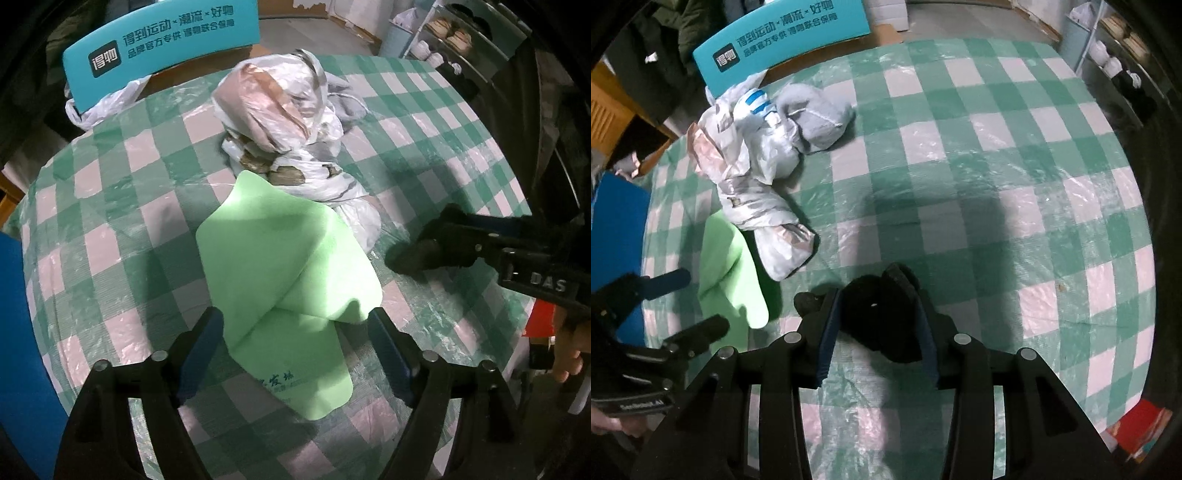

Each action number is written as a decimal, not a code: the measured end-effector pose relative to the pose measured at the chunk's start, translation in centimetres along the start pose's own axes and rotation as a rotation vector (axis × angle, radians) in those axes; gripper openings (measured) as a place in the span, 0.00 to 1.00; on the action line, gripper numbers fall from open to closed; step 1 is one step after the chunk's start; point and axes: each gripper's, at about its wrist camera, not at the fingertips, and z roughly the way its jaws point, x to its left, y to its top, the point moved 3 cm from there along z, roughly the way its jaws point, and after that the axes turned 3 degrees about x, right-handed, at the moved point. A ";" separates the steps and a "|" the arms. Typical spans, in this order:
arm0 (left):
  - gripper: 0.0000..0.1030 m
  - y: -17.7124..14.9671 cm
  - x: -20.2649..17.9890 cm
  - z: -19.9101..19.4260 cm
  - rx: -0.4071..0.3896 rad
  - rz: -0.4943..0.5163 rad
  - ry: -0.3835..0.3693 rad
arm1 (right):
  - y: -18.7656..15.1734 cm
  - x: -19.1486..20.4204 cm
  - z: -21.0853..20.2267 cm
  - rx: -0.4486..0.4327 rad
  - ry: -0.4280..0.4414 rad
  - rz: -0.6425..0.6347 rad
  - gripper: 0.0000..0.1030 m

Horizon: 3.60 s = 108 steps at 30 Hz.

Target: Organize soft objects

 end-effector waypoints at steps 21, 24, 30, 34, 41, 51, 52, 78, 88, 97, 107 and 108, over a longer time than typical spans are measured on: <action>0.58 -0.4 -1.4 2.0 -0.018 0.122 0.153 | -0.3 2.5 0.3 0.013 -0.071 -0.252 0.66; 0.37 -0.4 -0.8 1.6 -0.040 0.107 0.158 | -0.3 2.6 0.9 0.023 -0.087 -0.258 0.66; 0.10 -0.3 1.9 0.9 -0.027 0.005 0.072 | -0.2 2.6 1.9 0.030 -0.093 -0.260 0.66; 0.09 -0.8 2.9 0.4 -0.020 -0.027 0.048 | -0.3 3.3 2.7 0.028 -0.102 -0.280 0.66; 0.09 -1.5 4.0 -0.3 -0.023 -0.035 0.044 | -0.7 3.9 3.2 0.016 -0.118 -0.298 0.52; 0.09 -2.4 5.3 -3.3 -0.061 -0.066 0.049 | 0.2 5.4 0.5 -0.012 -0.070 -0.250 0.45; 0.09 -2.6 5.3 -3.7 -0.067 -0.064 0.050 | 0.4 5.6 0.1 -0.020 -0.065 -0.248 0.45; 0.09 -5.8 6.3 -12.2 -0.201 -0.048 0.068 | -1.0 11.0 -7.9 -0.145 0.027 -0.271 0.45; 0.09 -7.2 7.4 -15.1 -0.239 -0.068 0.067 | -1.6 14.3 -10.4 -0.186 0.053 -0.322 0.45; 0.09 -8.1 8.5 -16.7 -0.262 -0.077 0.073 | -1.8 17.1 -11.9 -0.212 0.080 -0.365 0.45; 0.09 -9.1 9.6 -18.4 -0.285 -0.088 0.066 | -1.4 19.9 -12.7 -0.230 0.105 -0.398 0.45; 0.09 -9.1 9.7 -18.5 -0.288 -0.090 0.067 | -1.4 20.1 -12.8 -0.230 0.108 -0.400 0.45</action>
